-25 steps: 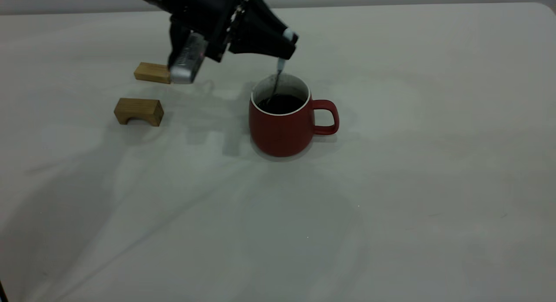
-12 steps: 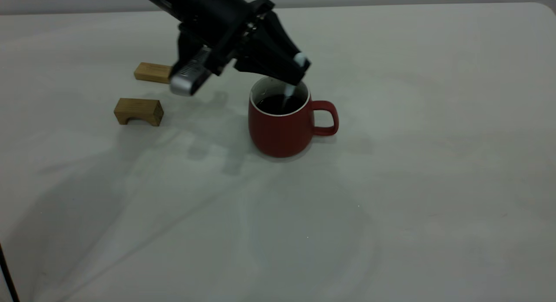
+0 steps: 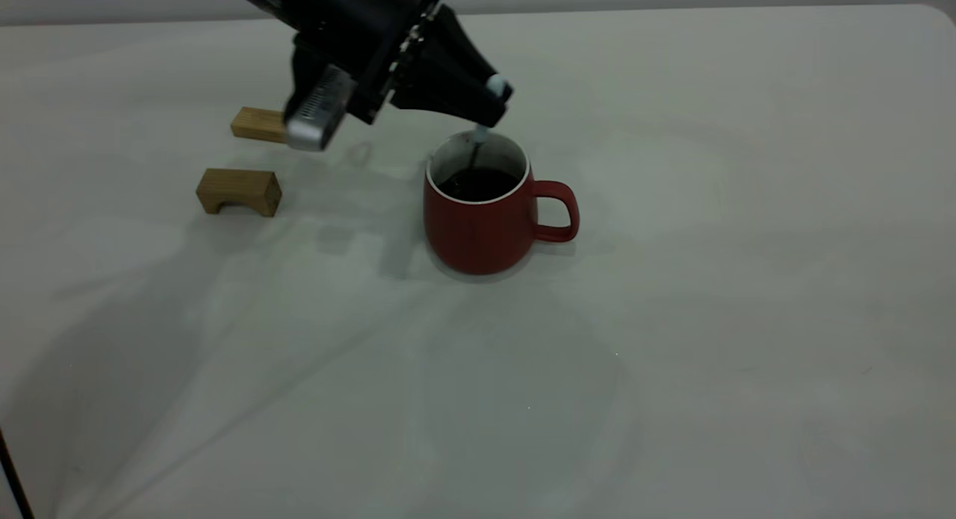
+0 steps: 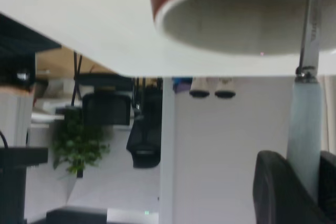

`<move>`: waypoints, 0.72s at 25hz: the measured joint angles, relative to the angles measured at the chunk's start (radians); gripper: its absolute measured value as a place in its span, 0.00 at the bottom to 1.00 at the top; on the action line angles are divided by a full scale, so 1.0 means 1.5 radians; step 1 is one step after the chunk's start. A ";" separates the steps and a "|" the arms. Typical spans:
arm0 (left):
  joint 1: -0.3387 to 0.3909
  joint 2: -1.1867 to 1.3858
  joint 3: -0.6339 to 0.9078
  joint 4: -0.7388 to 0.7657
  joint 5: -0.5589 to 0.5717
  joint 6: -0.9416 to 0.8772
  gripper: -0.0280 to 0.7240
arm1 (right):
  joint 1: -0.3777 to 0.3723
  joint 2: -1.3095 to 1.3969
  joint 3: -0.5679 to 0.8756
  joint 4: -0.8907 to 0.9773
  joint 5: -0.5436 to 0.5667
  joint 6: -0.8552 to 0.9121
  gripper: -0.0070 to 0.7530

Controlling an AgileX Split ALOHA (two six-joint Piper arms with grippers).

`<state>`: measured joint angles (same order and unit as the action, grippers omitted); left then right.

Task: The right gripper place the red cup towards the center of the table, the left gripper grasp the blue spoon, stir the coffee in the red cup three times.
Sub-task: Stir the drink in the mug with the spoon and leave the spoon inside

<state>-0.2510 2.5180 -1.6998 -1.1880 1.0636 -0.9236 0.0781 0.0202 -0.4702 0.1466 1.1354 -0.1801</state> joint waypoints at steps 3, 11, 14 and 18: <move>-0.007 0.010 0.000 -0.014 0.018 0.002 0.26 | 0.000 0.000 0.000 0.000 0.000 0.000 0.32; -0.011 0.025 -0.001 -0.012 0.061 0.003 0.47 | 0.000 0.000 0.000 0.000 0.000 0.000 0.32; -0.011 0.025 -0.001 -0.008 0.062 0.003 0.64 | 0.000 0.000 0.000 0.000 0.000 0.000 0.32; -0.011 0.023 -0.003 0.008 0.062 0.003 0.76 | 0.000 0.000 0.000 0.000 0.000 0.000 0.32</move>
<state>-0.2681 2.5526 -1.7036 -1.1764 1.1567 -0.9192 0.0781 0.0202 -0.4702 0.1466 1.1354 -0.1801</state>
